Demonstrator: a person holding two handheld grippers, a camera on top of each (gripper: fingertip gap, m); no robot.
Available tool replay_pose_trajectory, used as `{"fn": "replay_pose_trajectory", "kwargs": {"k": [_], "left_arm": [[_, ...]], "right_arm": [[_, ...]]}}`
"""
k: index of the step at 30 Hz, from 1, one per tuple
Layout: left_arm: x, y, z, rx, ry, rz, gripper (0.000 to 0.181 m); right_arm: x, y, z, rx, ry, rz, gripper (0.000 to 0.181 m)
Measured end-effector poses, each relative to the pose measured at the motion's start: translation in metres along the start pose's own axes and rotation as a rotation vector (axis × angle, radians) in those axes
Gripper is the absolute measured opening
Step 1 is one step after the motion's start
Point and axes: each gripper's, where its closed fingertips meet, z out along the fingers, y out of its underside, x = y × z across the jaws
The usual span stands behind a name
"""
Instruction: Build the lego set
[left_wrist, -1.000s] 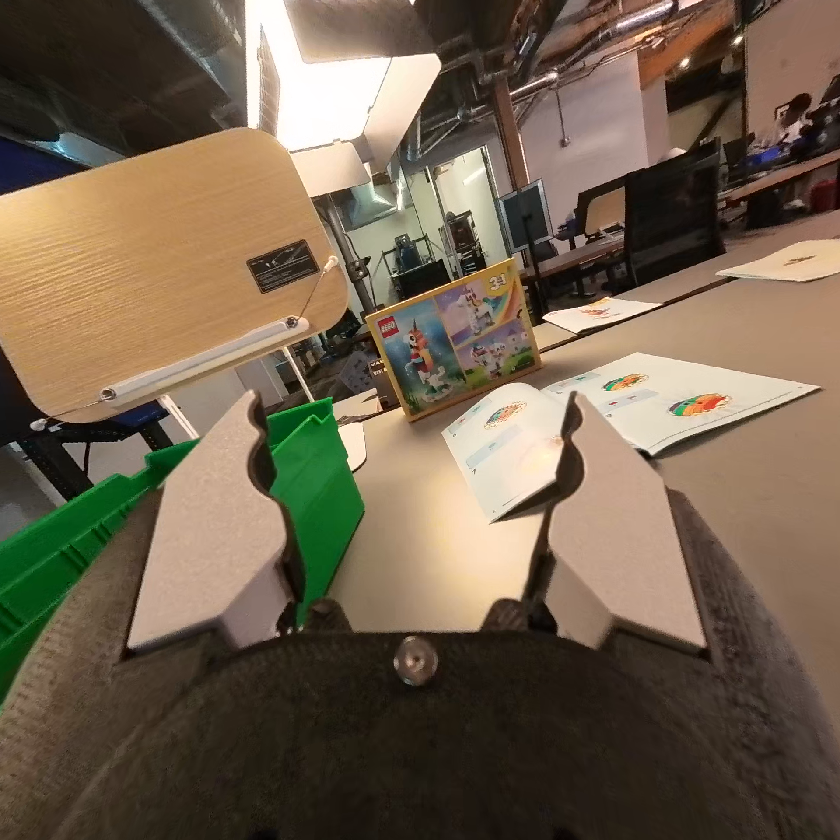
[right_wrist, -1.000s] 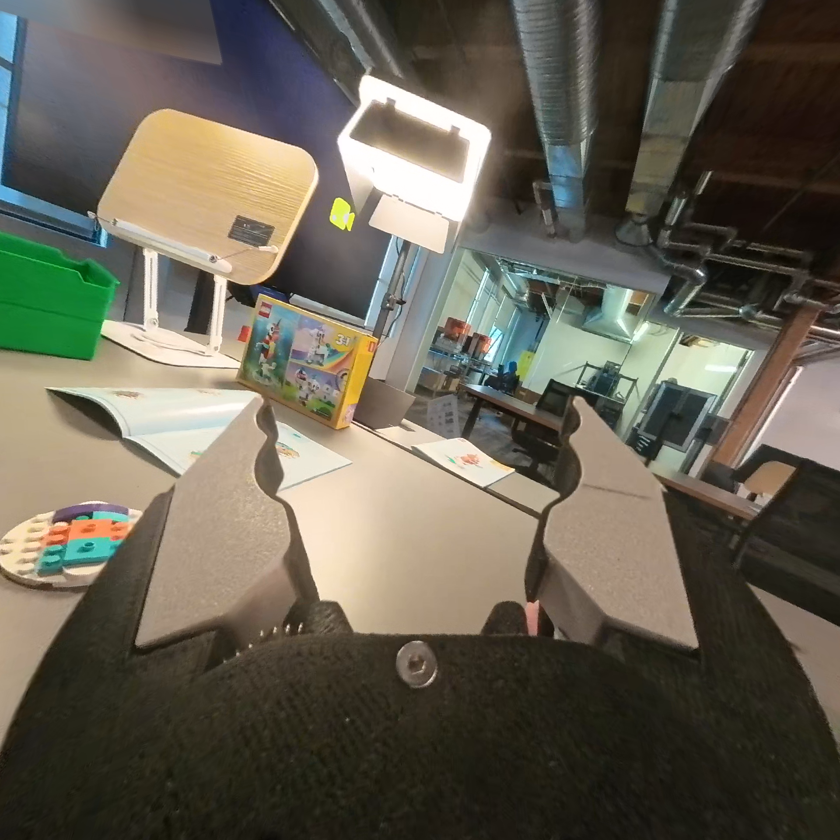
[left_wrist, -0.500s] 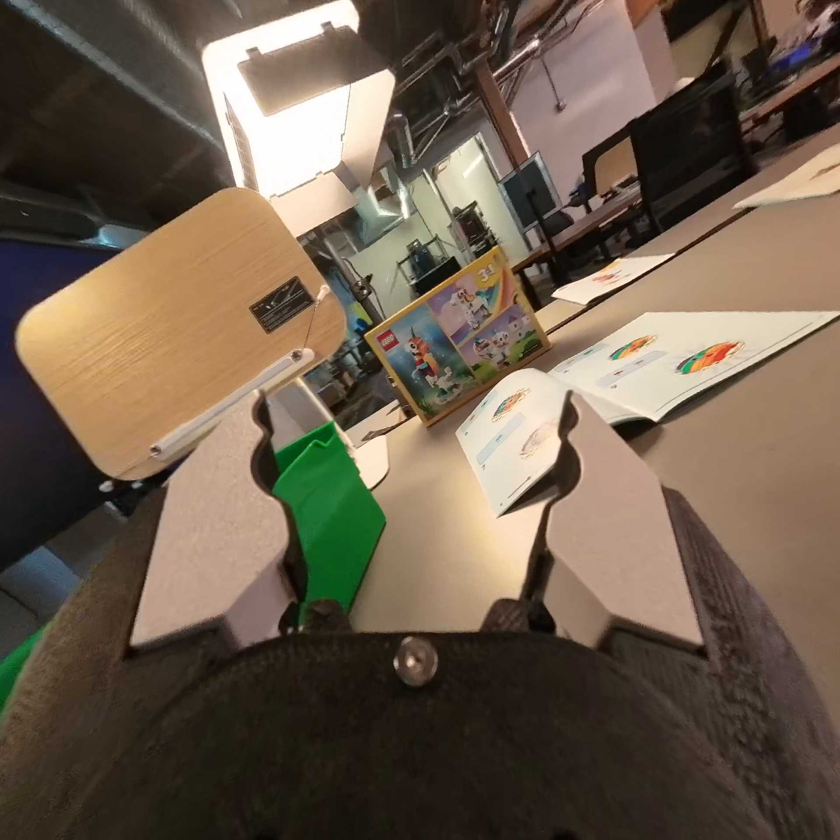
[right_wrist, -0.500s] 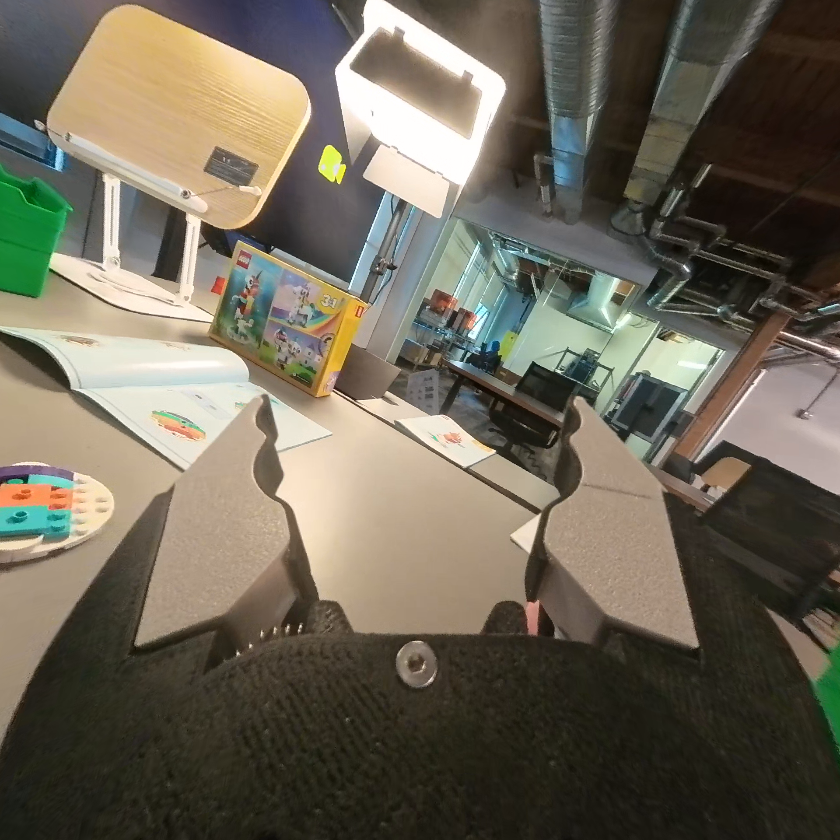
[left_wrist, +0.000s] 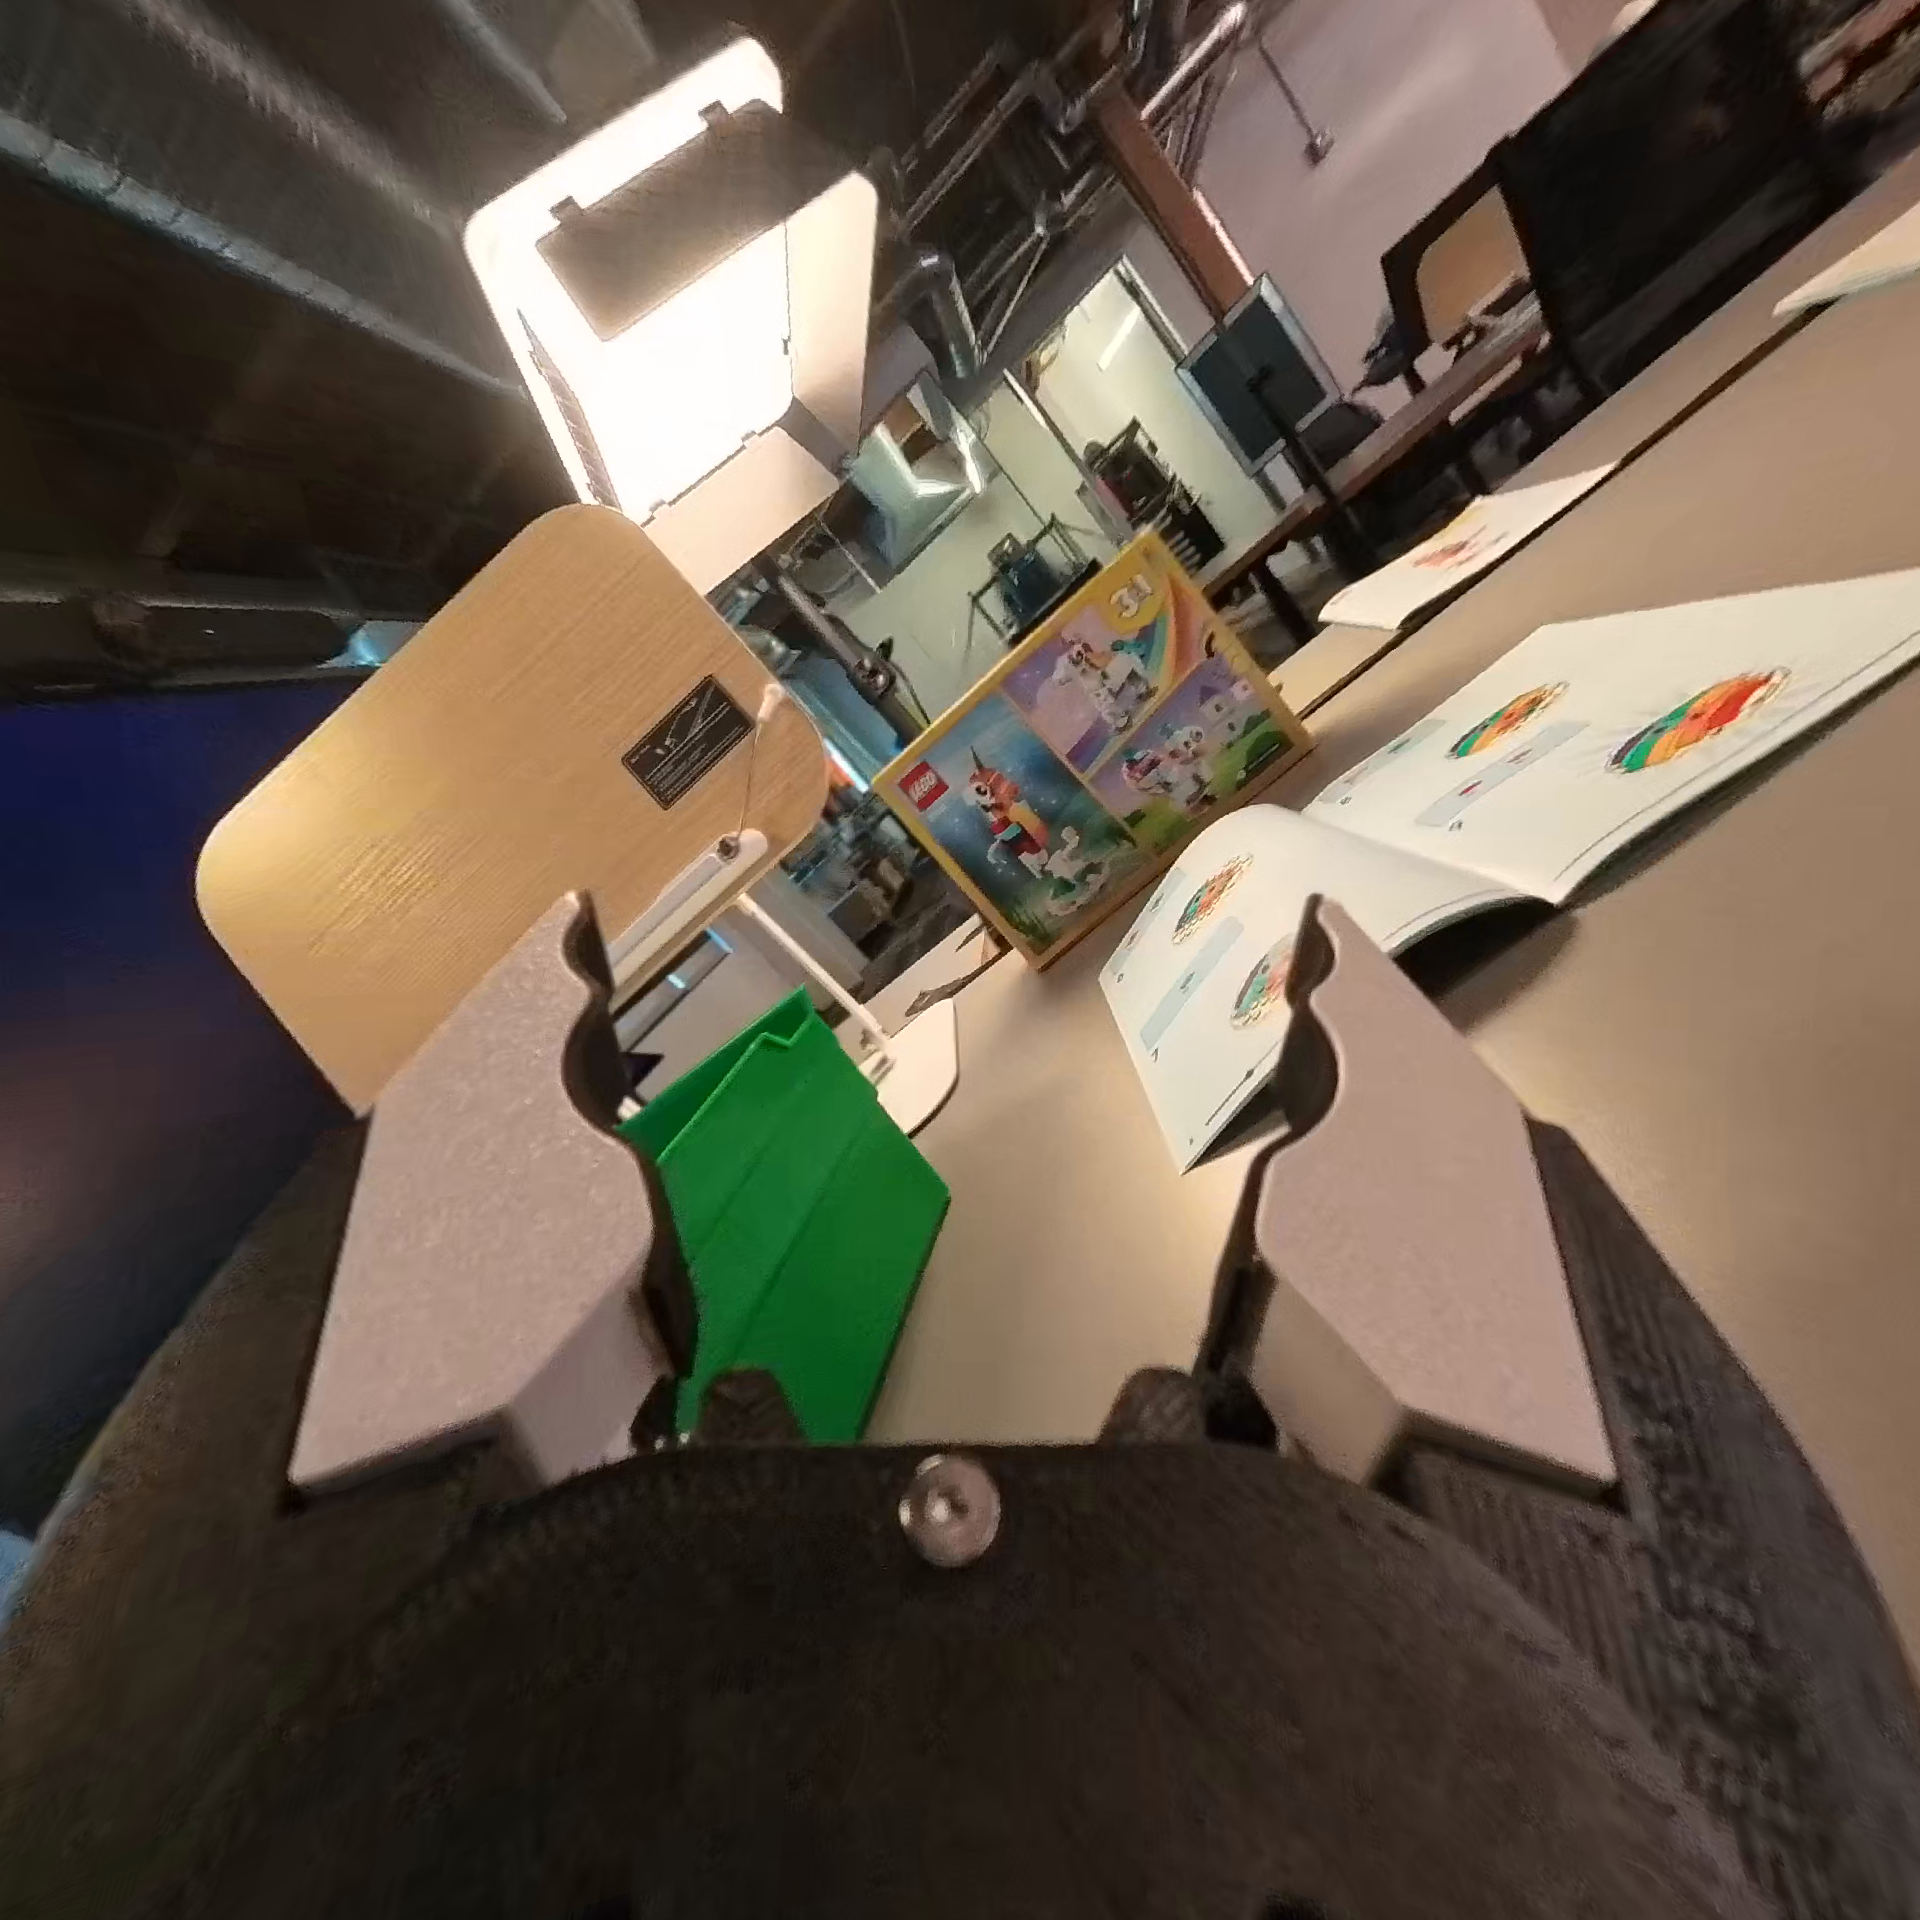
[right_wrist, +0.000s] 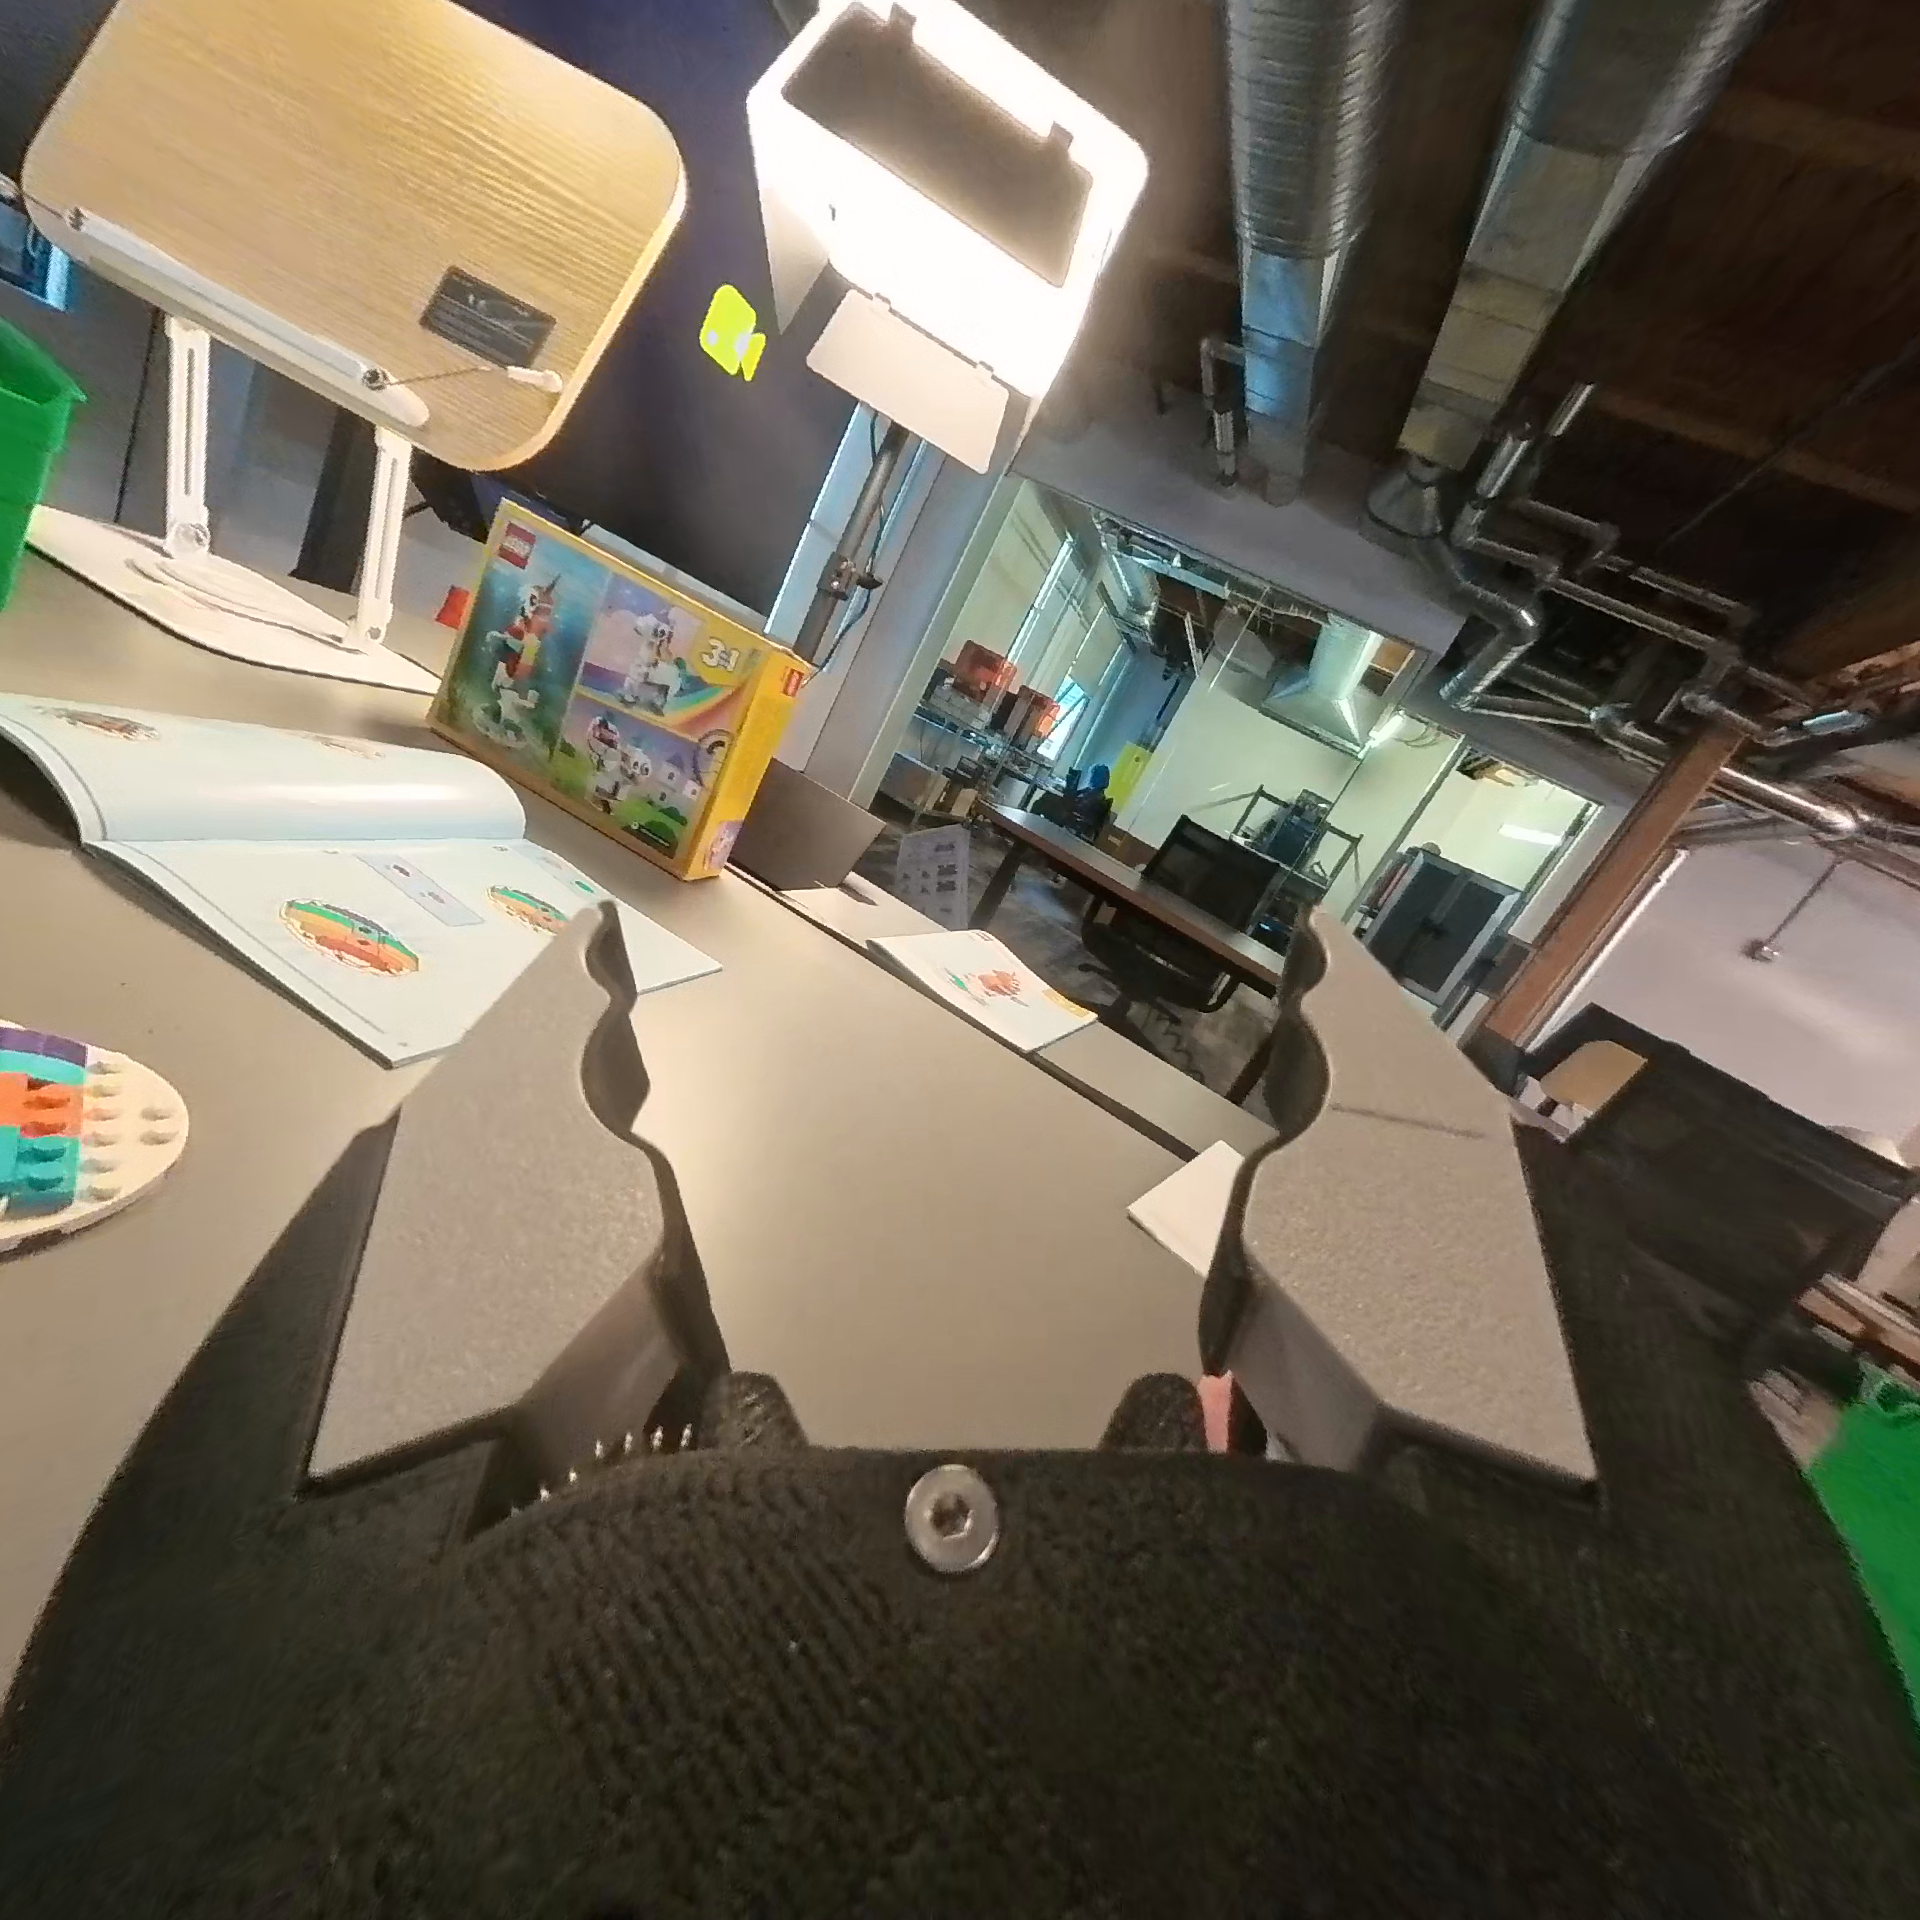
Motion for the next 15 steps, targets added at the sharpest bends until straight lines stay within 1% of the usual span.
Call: {"fn": "replay_pose_trajectory", "kwargs": {"k": [3, 6, 11, 15], "left_arm": [[0.003, 0.004, 0.002, -0.022, -0.001, 0.042, 0.127], [0.000, 0.005, 0.002, -0.024, 0.000, 0.022, 0.128], [0.005, 0.008, 0.006, -0.021, 0.036, 0.025, 0.128], [0.005, 0.003, 0.004, 0.008, 0.043, 0.018, 0.126]], "right_arm": [[0.002, 0.000, 0.000, -0.001, 0.016, 0.015, 0.121], [0.002, 0.003, 0.001, -0.019, 0.026, -0.005, 0.121], [-0.003, 0.012, 0.006, -0.076, 0.025, -0.074, 0.121], [-0.013, 0.014, 0.008, -0.094, 0.006, -0.156, 0.121]]}}
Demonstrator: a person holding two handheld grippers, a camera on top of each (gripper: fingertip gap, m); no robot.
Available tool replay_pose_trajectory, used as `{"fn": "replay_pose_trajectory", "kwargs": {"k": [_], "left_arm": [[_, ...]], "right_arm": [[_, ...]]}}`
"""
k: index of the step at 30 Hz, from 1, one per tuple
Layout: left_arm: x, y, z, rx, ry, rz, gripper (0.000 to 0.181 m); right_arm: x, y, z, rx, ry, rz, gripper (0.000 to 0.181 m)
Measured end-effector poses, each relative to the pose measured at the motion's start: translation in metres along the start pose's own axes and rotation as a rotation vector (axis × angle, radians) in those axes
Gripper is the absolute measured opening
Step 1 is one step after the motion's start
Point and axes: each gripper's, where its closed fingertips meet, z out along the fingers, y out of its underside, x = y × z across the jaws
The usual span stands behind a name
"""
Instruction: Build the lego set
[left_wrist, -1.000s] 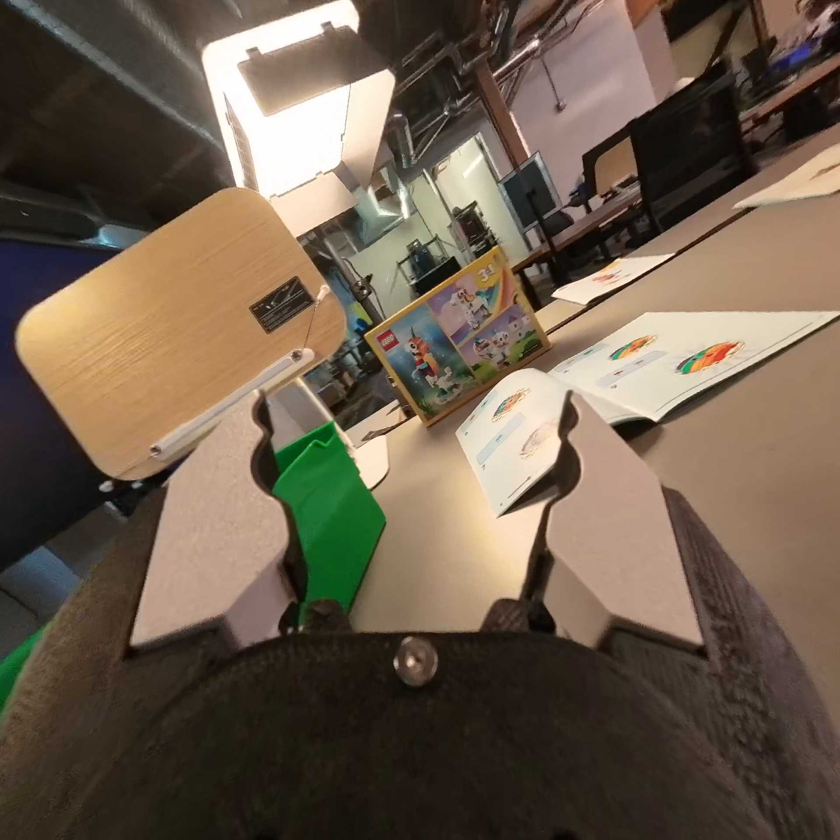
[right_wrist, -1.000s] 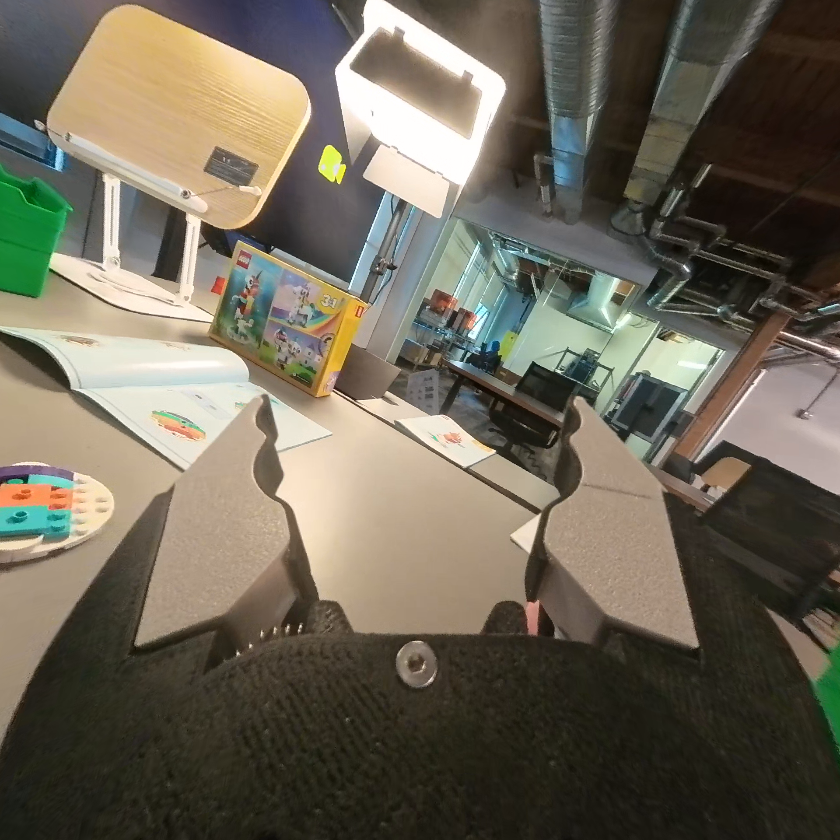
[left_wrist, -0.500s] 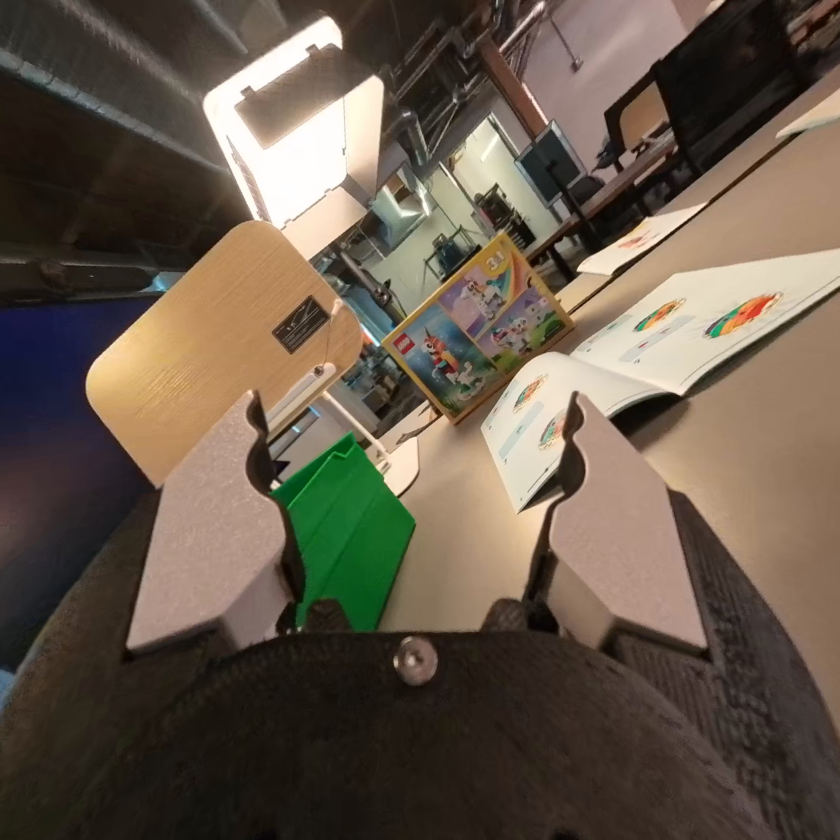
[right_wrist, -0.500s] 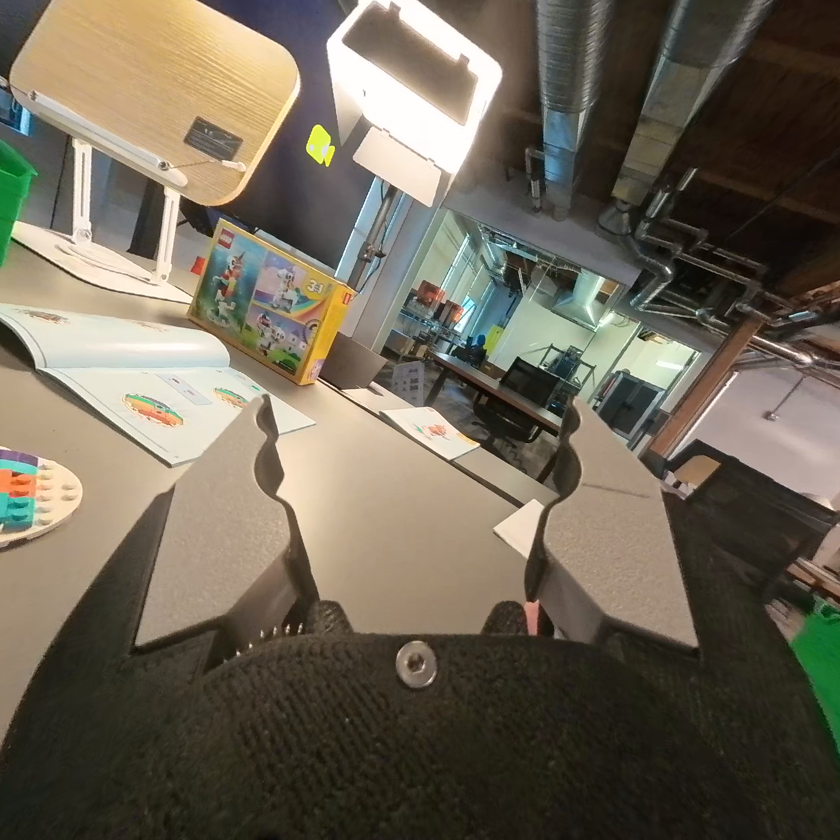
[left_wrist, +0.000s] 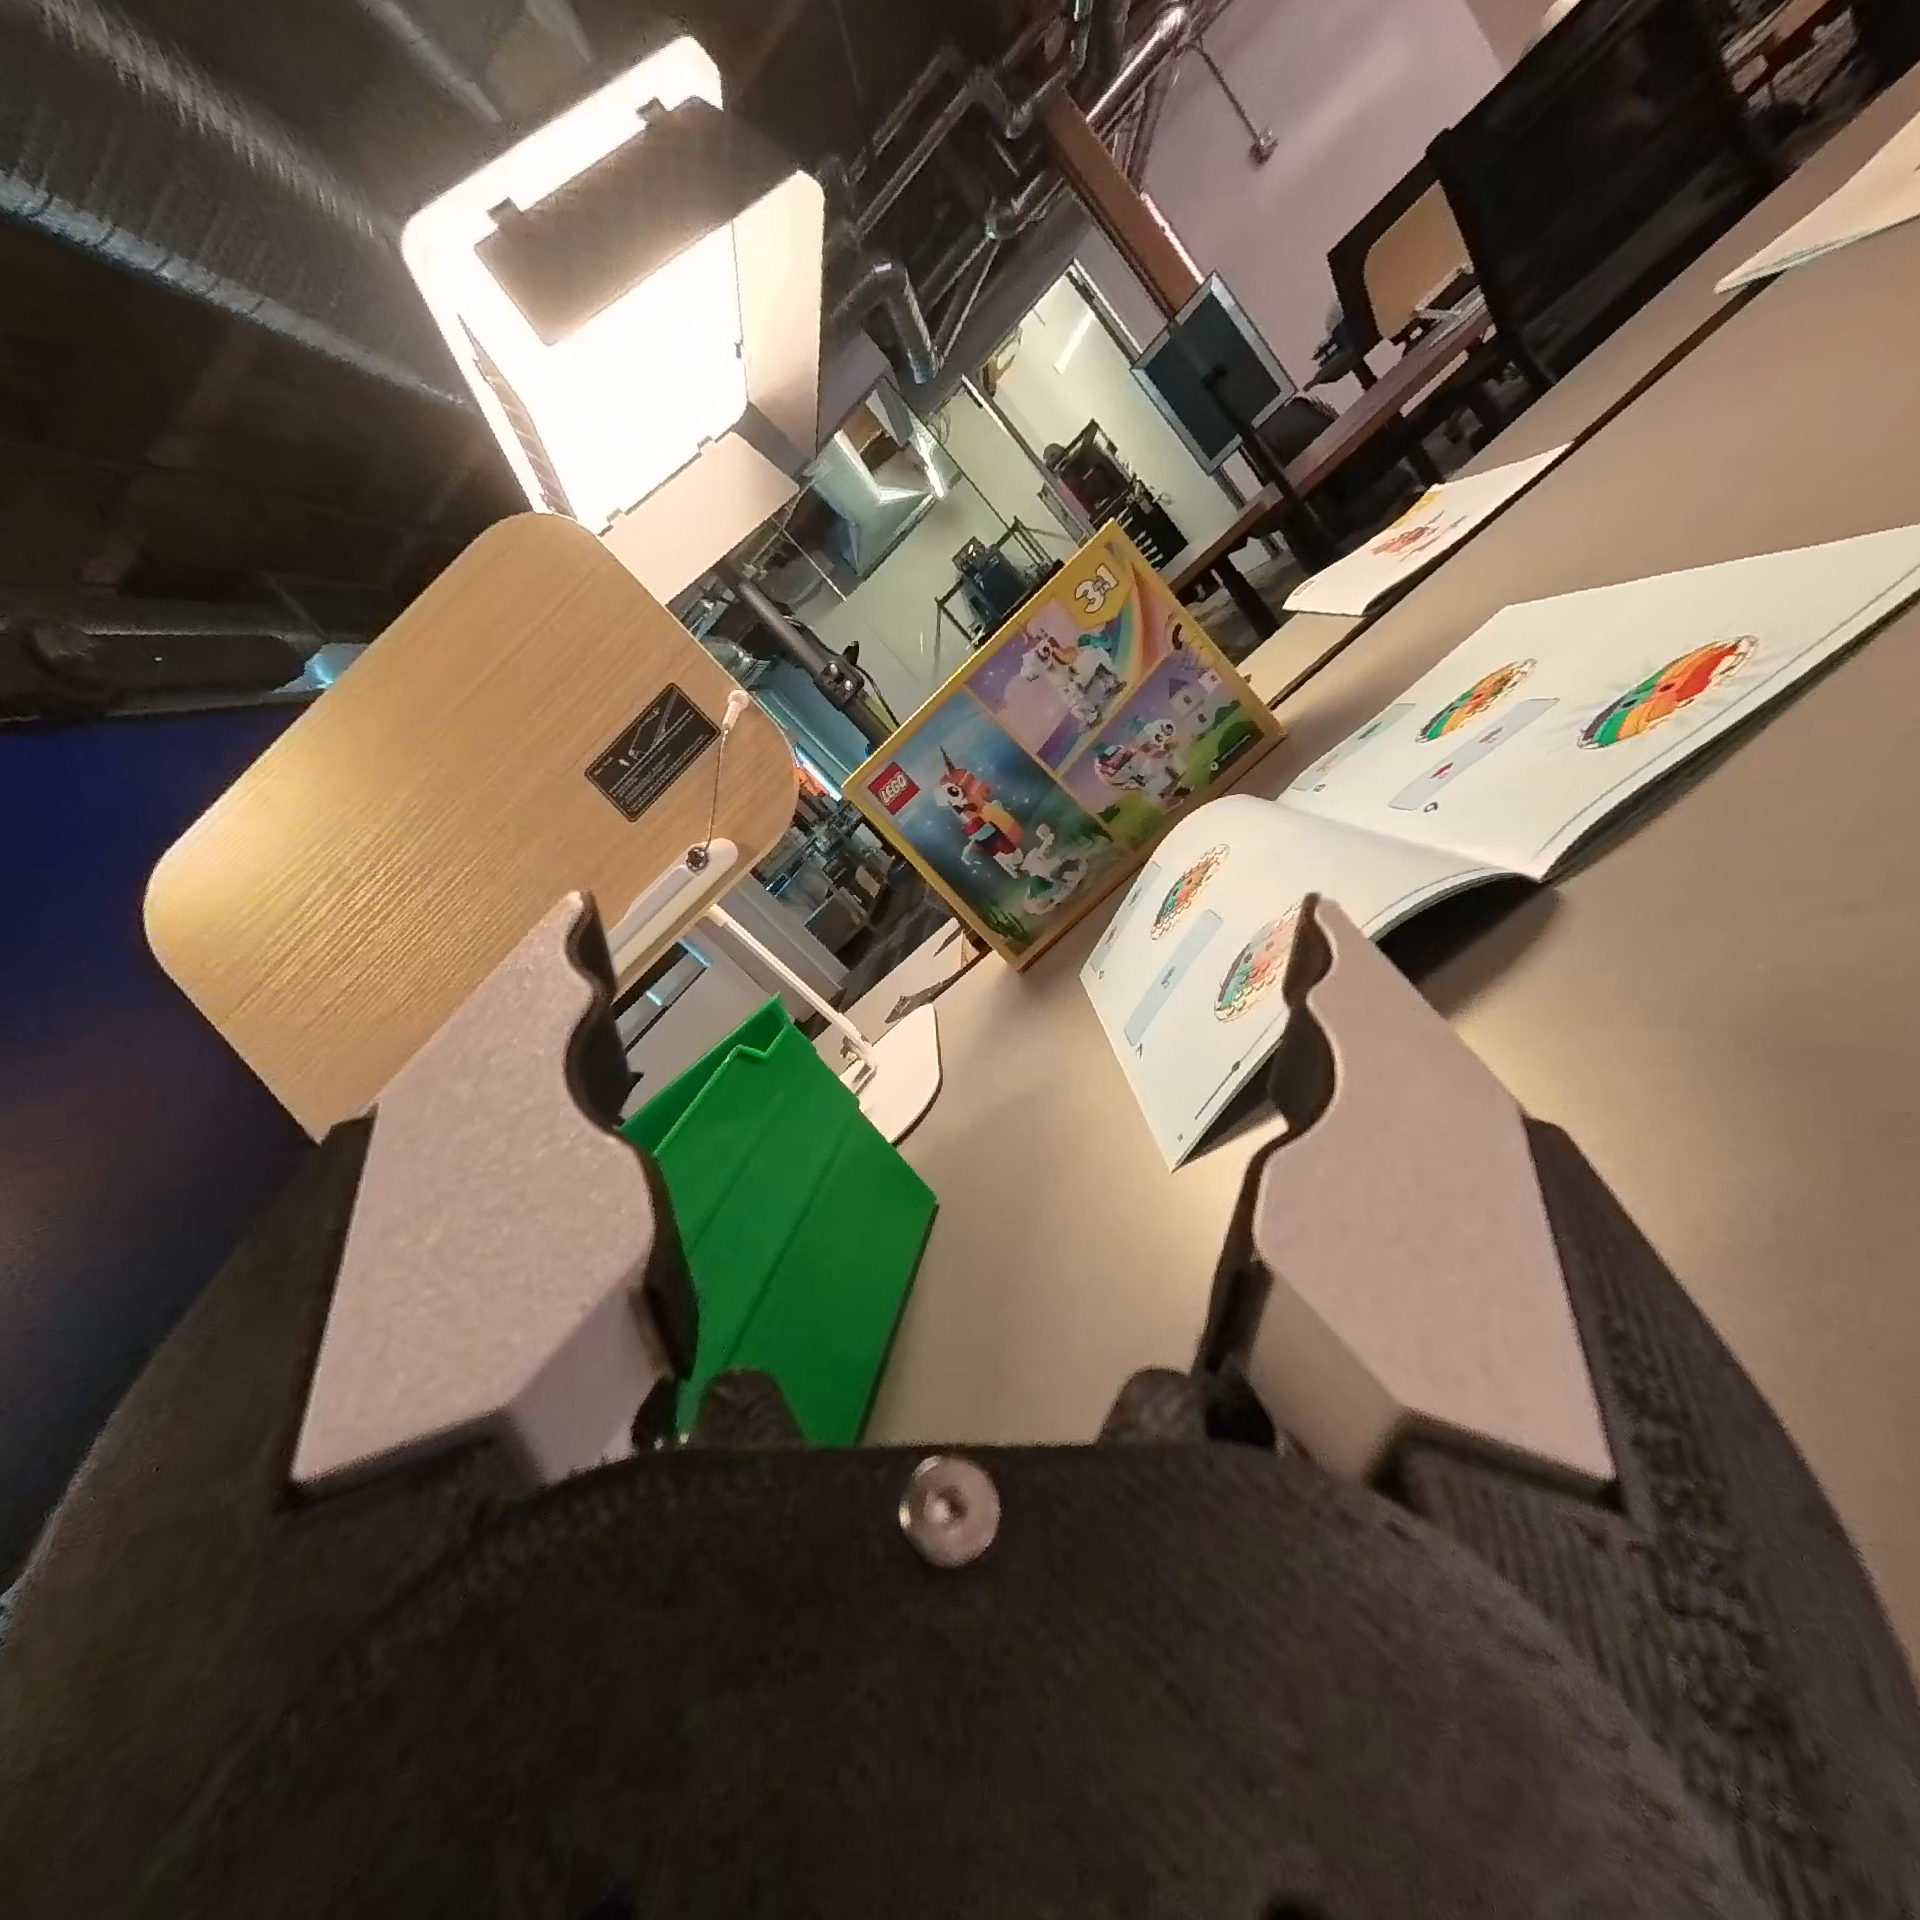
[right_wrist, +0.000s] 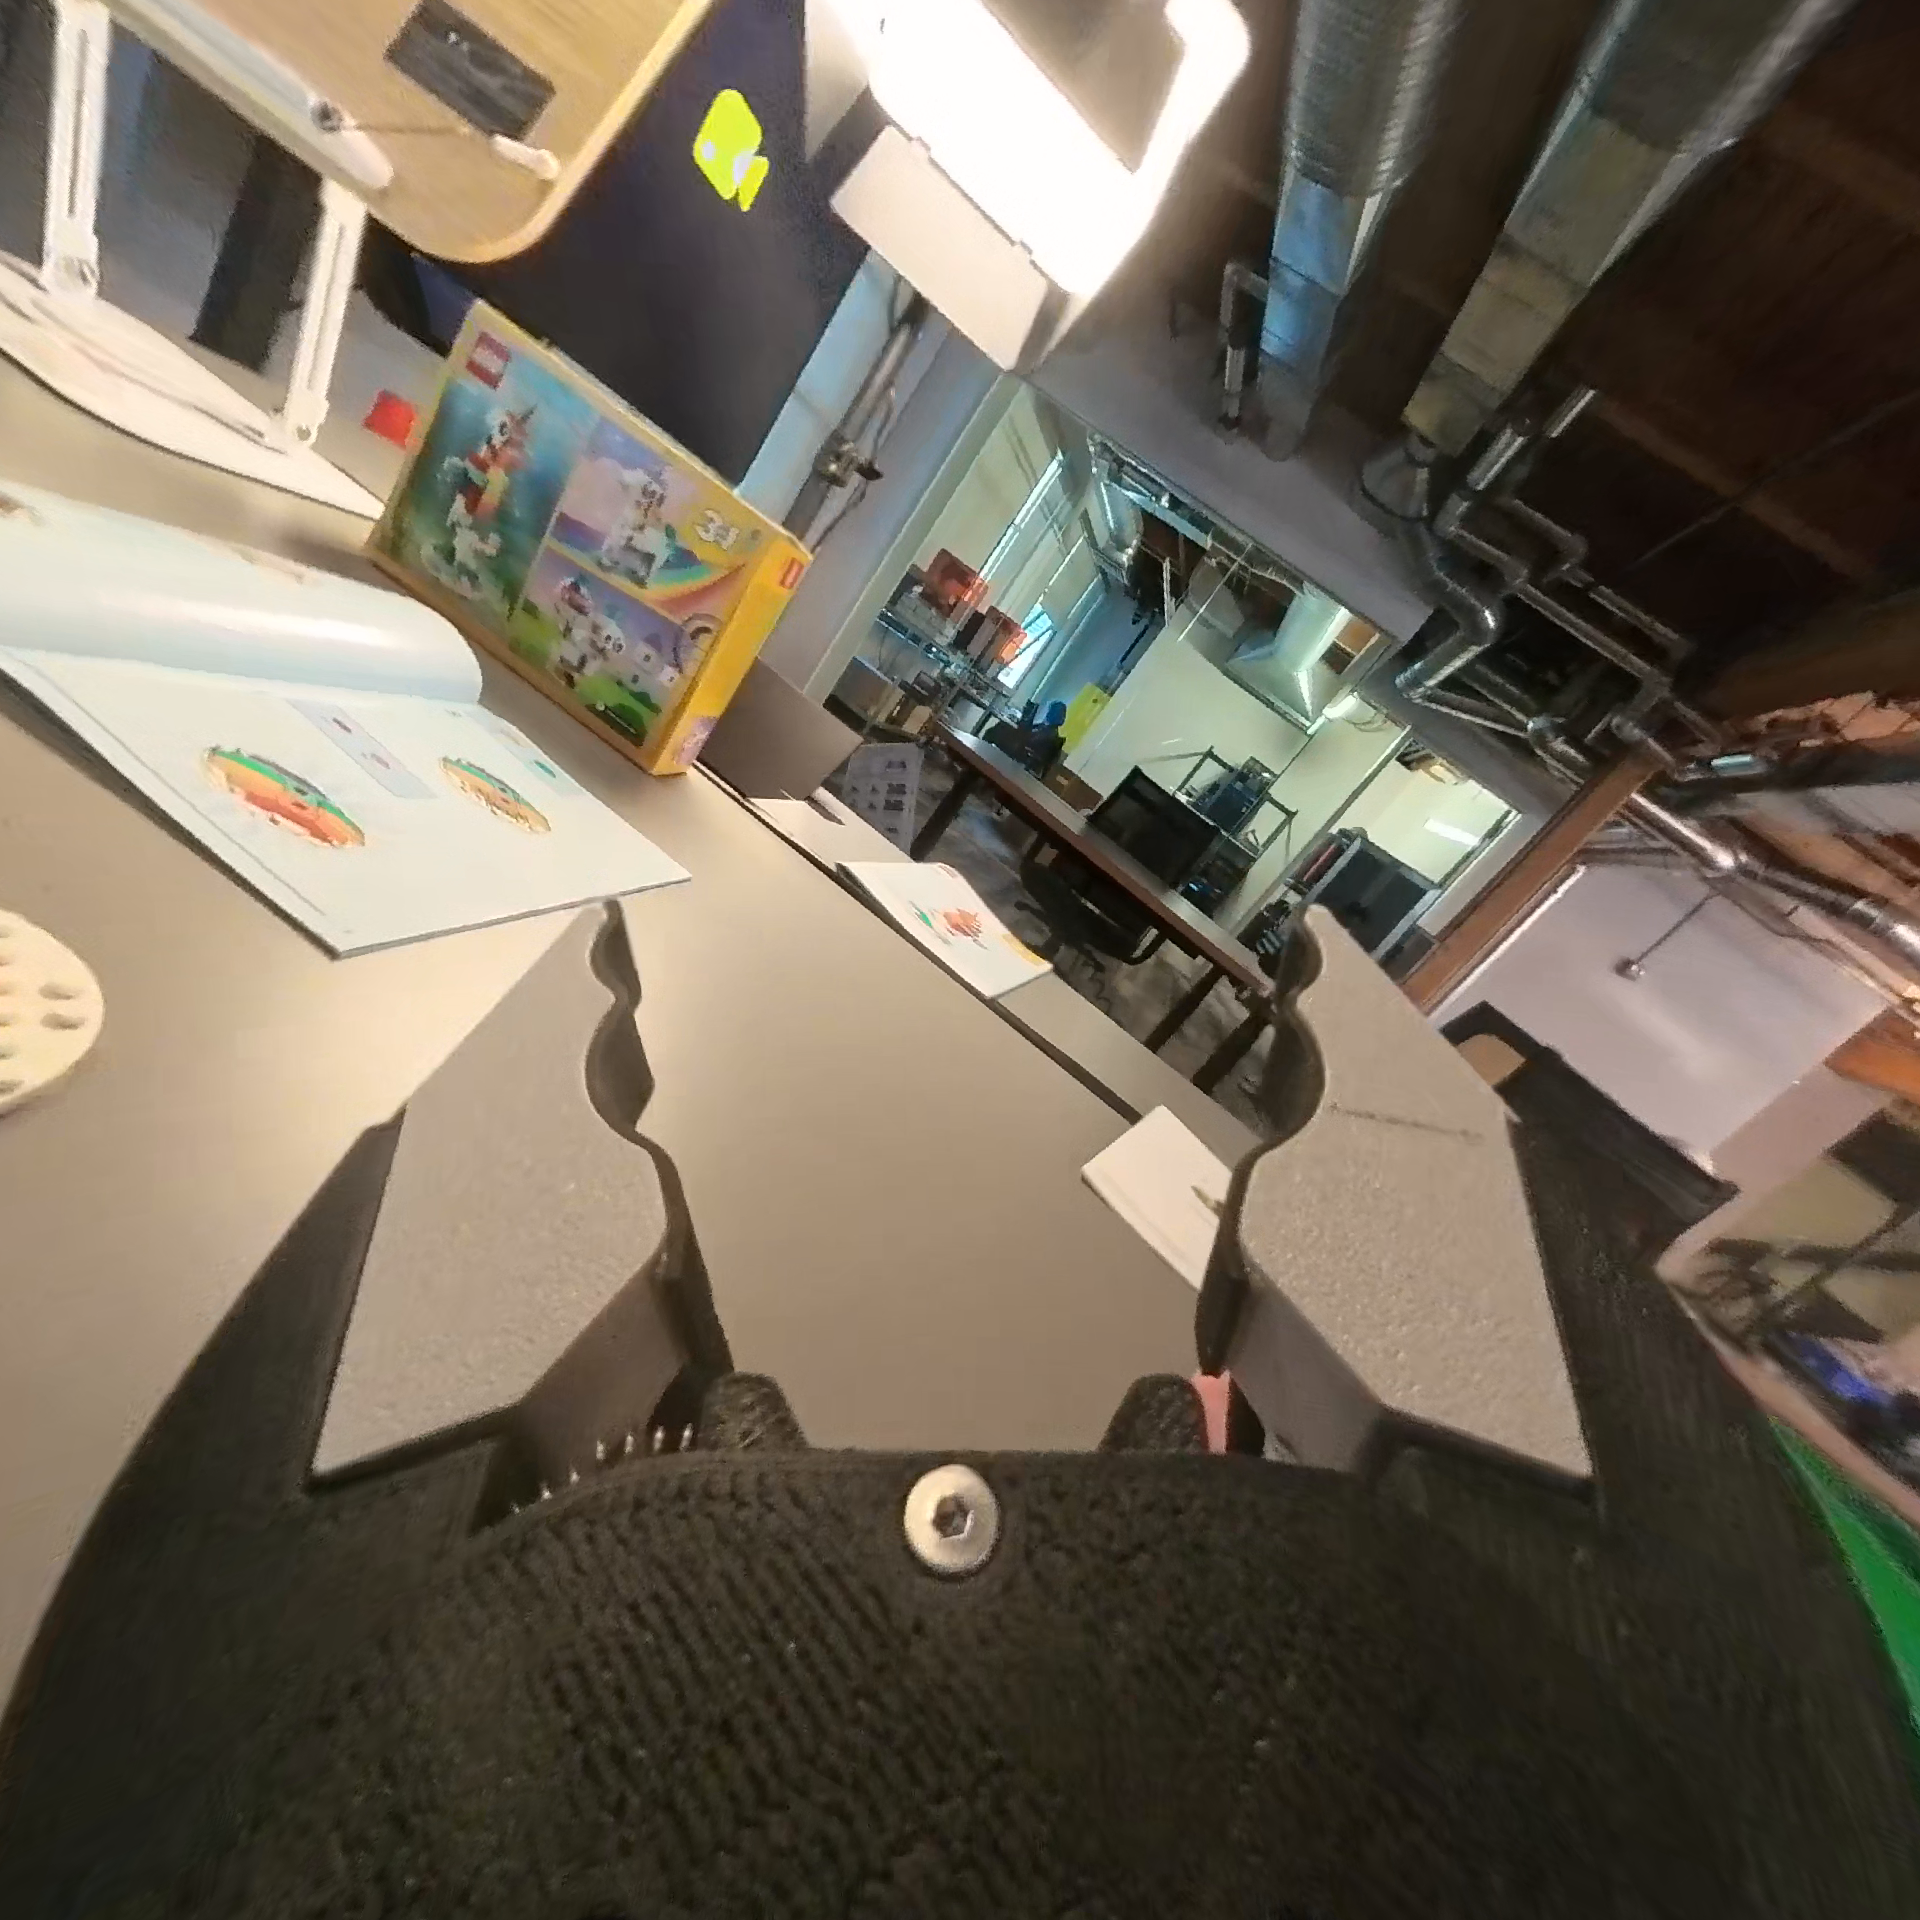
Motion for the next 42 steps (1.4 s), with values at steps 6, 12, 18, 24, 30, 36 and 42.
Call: {"fn": "replay_pose_trajectory", "kwargs": {"k": [6, 12, 18, 24, 30, 36, 42], "left_arm": [[0.003, -0.001, -0.001, 0.007, 0.015, 0.004, 0.126], [-0.006, -0.007, -0.004, 0.045, -0.007, -0.046, 0.125], [-0.020, -0.004, -0.004, 0.049, -0.038, -0.130, 0.126], [-0.012, -0.005, -0.003, 0.046, -0.015, -0.090, 0.126], [-0.009, -0.001, -0.003, 0.036, 0.007, -0.076, 0.126], [-0.002, -0.002, -0.002, 0.036, 0.028, -0.043, 0.124], [-0.013, -0.003, -0.005, 0.058, 0.007, -0.122, 0.124]], "right_arm": [[-0.021, -0.013, 0.000, 0.023, -0.048, -0.207, 0.118], [-0.028, -0.015, 0.003, 0.033, -0.074, -0.346, 0.115], [-0.022, -0.019, 0.004, 0.051, -0.069, -0.339, 0.114], [-0.016, -0.031, 0.001, 0.092, -0.052, -0.313, 0.114], [-0.010, -0.047, -0.015, 0.148, 0.016, -0.306, 0.112], [0.016, -0.136, -0.103, 0.310, 0.125, -0.130, 0.113], [0.001, -0.086, -0.297, 0.106, 0.236, 0.178, 0.118]]}}
